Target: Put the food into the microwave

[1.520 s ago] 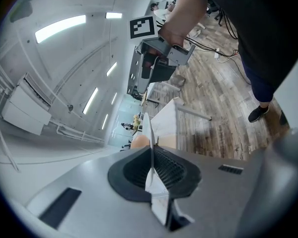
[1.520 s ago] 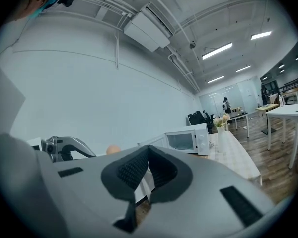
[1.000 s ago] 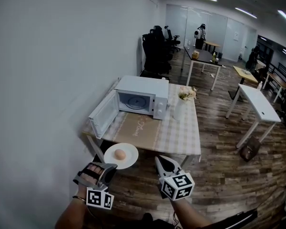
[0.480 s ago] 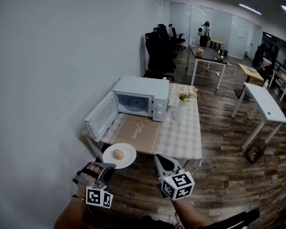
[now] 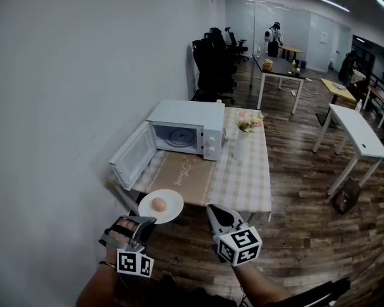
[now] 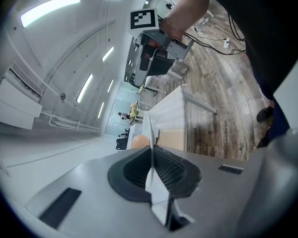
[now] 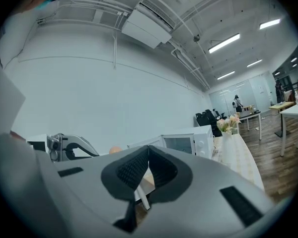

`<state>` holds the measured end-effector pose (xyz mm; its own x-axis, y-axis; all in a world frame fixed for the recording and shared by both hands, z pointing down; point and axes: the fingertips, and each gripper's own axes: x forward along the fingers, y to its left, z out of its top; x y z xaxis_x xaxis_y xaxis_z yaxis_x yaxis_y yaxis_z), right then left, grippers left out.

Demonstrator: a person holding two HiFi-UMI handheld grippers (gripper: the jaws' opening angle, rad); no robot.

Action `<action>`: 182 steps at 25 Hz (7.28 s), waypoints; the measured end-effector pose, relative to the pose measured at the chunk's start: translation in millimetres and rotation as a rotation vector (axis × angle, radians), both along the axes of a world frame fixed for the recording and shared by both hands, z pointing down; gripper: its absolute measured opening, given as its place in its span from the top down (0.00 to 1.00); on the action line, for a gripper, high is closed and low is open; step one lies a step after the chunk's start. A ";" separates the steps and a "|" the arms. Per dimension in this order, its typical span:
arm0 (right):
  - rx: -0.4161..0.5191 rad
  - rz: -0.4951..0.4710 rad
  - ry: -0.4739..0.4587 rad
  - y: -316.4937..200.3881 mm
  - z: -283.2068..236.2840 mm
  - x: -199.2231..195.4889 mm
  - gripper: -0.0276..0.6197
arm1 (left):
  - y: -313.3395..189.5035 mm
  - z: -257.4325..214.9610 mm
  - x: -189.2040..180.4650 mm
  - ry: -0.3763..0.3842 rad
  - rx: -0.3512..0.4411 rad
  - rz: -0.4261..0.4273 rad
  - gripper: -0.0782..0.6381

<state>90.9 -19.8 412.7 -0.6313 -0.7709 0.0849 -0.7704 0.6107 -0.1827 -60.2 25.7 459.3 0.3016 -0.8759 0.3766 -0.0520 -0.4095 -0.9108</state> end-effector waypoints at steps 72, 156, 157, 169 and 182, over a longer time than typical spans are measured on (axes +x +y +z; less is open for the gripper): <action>-0.048 0.089 0.030 -307.3 13.0 -81.1 0.94 | -323.1 31.8 -70.5 0.122 -0.070 0.080 0.86; -0.244 0.074 0.110 -402.7 158.1 -4.7 0.94 | -586.5 273.7 -24.8 -0.190 -0.398 0.062 0.79; -0.246 0.072 0.107 -400.6 155.4 -5.0 0.94 | -586.0 273.8 -25.2 -0.187 -0.406 0.065 0.79; -0.206 0.059 0.085 -395.1 125.5 -12.2 0.94 | -567.1 261.0 -20.0 -0.165 -0.452 0.097 0.80; -0.199 0.037 0.094 -406.9 133.2 -12.5 0.94 | -593.7 266.3 -32.0 -0.146 -0.461 0.040 0.84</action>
